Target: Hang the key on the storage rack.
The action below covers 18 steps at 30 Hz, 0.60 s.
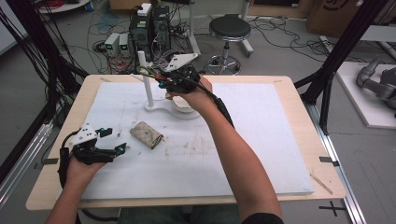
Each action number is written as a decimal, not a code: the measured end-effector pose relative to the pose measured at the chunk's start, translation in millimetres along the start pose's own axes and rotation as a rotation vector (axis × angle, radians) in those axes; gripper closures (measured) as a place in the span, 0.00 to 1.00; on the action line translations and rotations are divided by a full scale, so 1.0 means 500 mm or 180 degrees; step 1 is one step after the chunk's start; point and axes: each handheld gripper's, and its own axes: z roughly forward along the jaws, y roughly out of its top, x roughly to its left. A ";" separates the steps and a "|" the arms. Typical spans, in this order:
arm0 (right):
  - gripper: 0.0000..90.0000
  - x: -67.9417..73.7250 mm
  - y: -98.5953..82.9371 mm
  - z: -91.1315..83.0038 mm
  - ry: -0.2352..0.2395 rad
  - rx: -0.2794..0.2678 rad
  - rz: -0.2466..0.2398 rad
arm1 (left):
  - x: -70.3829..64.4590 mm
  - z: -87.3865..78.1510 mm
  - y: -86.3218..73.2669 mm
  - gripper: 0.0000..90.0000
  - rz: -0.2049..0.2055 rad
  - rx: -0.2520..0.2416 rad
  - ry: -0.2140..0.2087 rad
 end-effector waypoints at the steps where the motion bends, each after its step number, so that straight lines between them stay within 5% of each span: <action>1: 0.78 0.002 0.001 0.005 0.0004 0.0021 0.0005 | 0.000 0.000 0.000 0.17 -0.0004 -0.0002 0.0003; 15: 0.75 0.005 -0.005 0.043 -0.0192 0.0278 -0.0031 | 0.000 -0.004 -0.003 0.17 -0.0016 0.0006 -0.0002; 18: 0.60 0.005 -0.008 0.047 -0.0233 0.0319 -0.0004 | -0.001 -0.004 -0.002 0.17 -0.0020 0.0004 0.0001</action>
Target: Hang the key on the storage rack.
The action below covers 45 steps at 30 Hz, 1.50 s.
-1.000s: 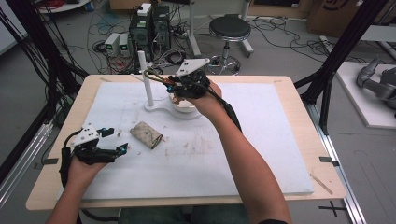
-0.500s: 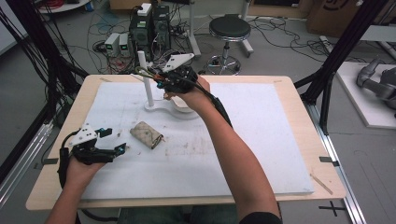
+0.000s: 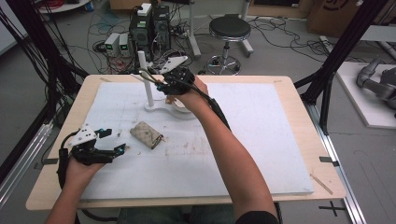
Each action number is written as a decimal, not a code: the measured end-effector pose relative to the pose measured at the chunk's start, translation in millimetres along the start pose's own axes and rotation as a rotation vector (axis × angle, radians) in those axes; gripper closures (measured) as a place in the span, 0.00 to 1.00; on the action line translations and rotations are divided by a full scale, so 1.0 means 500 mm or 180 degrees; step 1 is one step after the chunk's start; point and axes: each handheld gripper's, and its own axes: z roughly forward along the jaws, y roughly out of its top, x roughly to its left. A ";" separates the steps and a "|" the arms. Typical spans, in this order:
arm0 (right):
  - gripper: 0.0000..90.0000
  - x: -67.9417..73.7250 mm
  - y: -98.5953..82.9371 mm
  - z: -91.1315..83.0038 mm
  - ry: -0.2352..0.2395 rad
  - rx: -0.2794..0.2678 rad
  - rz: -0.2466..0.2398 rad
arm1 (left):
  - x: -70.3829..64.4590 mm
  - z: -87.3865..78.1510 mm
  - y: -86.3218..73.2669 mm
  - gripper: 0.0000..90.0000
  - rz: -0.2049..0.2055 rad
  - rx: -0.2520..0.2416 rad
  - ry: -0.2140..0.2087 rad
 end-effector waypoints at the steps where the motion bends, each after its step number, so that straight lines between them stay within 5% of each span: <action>1: 0.54 0.000 0.000 0.001 -0.0025 0.0018 0.0037 | 0.000 0.000 0.000 0.17 -0.0005 -0.0003 0.0000; 6: 0.46 -0.003 -0.006 -0.013 -0.0042 0.0018 0.0108 | 0.000 0.000 -0.001 0.17 -0.0016 -0.0011 -0.0022; 16: 0.34 -0.008 -0.049 -0.095 0.0002 -0.0017 0.0309 | -0.006 0.001 0.002 0.17 0.0000 -0.0010 -0.0026; 19: 0.34 -0.005 -0.071 -0.124 -0.0023 -0.0151 0.0298 | -0.005 0.003 0.003 0.17 -0.0017 -0.0020 -0.0028; 30: 0.31 0.003 -0.199 -0.221 -0.0093 -0.0207 0.0595 | -0.004 0.011 0.005 0.17 -0.0034 -0.0037 -0.0057; 45: 0.28 0.024 -0.368 -0.351 -0.0403 -0.0324 0.0993 | -0.009 0.032 0.014 0.17 -0.0026 -0.0040 -0.0108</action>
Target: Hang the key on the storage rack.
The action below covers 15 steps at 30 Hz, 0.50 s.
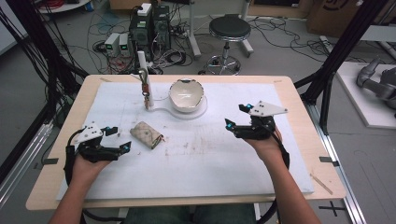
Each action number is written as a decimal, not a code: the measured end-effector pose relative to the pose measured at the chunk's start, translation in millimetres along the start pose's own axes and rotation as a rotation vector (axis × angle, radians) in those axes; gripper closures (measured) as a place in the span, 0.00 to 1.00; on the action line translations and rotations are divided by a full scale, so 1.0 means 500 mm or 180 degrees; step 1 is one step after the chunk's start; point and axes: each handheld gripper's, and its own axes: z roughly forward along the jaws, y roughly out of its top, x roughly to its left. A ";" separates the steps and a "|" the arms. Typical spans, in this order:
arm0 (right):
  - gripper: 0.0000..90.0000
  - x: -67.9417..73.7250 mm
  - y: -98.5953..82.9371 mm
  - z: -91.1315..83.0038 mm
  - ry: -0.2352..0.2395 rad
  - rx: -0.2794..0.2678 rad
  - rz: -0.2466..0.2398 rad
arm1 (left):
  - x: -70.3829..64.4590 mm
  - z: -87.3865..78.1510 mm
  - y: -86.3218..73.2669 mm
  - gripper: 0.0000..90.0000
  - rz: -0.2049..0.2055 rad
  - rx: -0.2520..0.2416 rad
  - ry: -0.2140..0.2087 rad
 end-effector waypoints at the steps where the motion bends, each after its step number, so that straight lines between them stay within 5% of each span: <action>1: 0.28 -0.002 -0.012 -0.008 -0.0022 -0.0011 0.0039 | 0.000 0.001 0.000 0.17 -0.0002 0.0002 -0.0004; 15: 0.25 -0.006 -0.102 -0.051 -0.0060 -0.0010 0.0231 | 0.006 -0.001 0.001 0.17 -0.0063 -0.0042 0.0008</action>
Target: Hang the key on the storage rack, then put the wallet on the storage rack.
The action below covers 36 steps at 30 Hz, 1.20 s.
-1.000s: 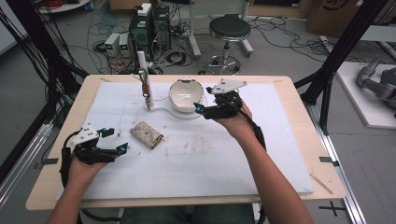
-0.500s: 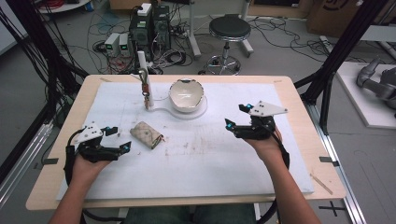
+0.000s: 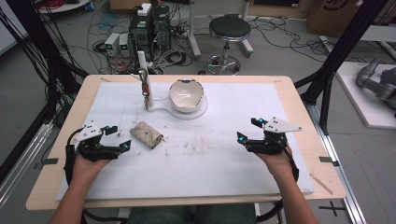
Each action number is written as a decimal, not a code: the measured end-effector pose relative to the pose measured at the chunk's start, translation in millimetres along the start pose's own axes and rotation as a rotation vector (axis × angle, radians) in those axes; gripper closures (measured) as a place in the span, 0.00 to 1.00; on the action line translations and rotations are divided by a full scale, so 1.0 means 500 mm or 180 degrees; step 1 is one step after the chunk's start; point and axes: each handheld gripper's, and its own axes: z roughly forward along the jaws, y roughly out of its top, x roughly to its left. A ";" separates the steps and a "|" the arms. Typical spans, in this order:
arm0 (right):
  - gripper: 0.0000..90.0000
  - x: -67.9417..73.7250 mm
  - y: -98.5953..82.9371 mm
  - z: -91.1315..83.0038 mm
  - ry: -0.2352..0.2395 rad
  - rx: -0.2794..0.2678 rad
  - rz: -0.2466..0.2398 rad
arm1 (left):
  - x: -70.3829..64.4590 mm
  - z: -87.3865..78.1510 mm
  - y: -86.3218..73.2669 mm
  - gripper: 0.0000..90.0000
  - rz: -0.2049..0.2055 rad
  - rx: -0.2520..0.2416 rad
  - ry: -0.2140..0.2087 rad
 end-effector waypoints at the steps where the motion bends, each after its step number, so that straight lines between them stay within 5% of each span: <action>1: 0.25 0.002 -0.005 0.002 0.0014 0.0022 -0.0002 | 0.000 0.000 0.000 0.17 0.0004 0.0001 0.0000; 6: 0.24 0.008 -0.024 0.022 0.0061 0.0263 -0.0013 | 0.001 -0.001 0.000 0.17 -0.0014 -0.0005 0.0003; 20: 0.24 0.025 0.009 0.058 0.0185 0.0172 -0.0006 | 0.002 -0.044 -0.017 0.17 -0.0039 -0.0012 0.0120; 36: 0.24 0.090 0.073 0.165 0.0457 0.0313 -0.0155 | -0.003 -0.104 -0.041 0.17 -0.0046 -0.0033 0.0254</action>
